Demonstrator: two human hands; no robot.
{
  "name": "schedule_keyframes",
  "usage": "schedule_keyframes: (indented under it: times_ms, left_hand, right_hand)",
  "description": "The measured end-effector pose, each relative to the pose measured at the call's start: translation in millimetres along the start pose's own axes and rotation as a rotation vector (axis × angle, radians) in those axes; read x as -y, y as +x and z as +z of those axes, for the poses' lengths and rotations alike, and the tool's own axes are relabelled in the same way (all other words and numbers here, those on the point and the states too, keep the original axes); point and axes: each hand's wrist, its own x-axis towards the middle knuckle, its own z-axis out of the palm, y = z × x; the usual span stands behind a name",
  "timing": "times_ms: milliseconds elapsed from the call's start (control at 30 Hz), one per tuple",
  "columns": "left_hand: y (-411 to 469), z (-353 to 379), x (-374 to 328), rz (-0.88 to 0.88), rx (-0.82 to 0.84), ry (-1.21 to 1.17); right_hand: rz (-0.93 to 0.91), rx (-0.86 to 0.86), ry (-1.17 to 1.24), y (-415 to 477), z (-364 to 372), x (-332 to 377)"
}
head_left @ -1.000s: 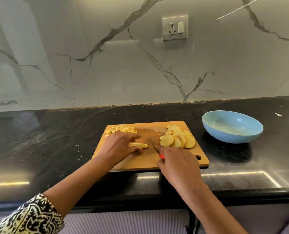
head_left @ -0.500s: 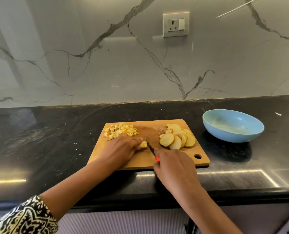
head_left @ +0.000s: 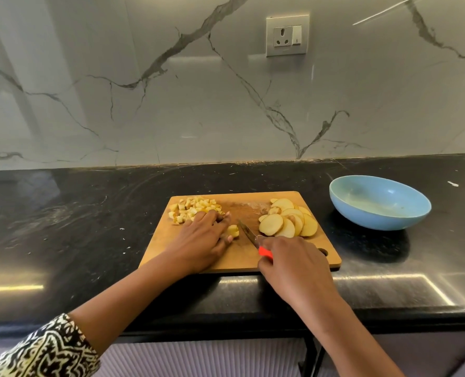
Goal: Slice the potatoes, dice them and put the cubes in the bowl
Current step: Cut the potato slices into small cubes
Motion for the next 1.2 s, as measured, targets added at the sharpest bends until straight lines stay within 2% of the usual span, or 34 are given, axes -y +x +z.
schedule_keyframes:
  times_ms: [133, 333, 600, 700, 1033, 1200]
  left_hand:
    - [3.7, -0.6, -2.6, -0.017, 0.002, -0.010]
    - [-10.5, -6.7, 6.1, -0.051, -0.170, -0.223]
    - [-7.5, -1.4, 0.4, 0.098, -0.311, -0.111]
    - [-8.2, -1.7, -3.8, 0.062, -0.350, -0.114]
    - [-7.2, -4.7, -0.5, 0.010, -0.237, -0.200]
    - [-10.0, -5.3, 5.4, -0.008, -0.273, -0.266]
  right_hand:
    - [0.002, -0.003, 0.024, -0.8, 1.1, -1.4]
    - [-0.003, -0.008, 0.039, -5.2, -1.7, -5.1]
    - [-0.019, 0.034, 0.012, 8.3, -0.6, 0.4]
    - [0.002, 0.003, 0.012, 7.6, -4.6, -5.0]
    - [0.002, -0.016, 0.057, -0.9, -5.3, -8.5]
    - [-0.004, -0.001, 0.063, -1.1, -2.8, -5.3]
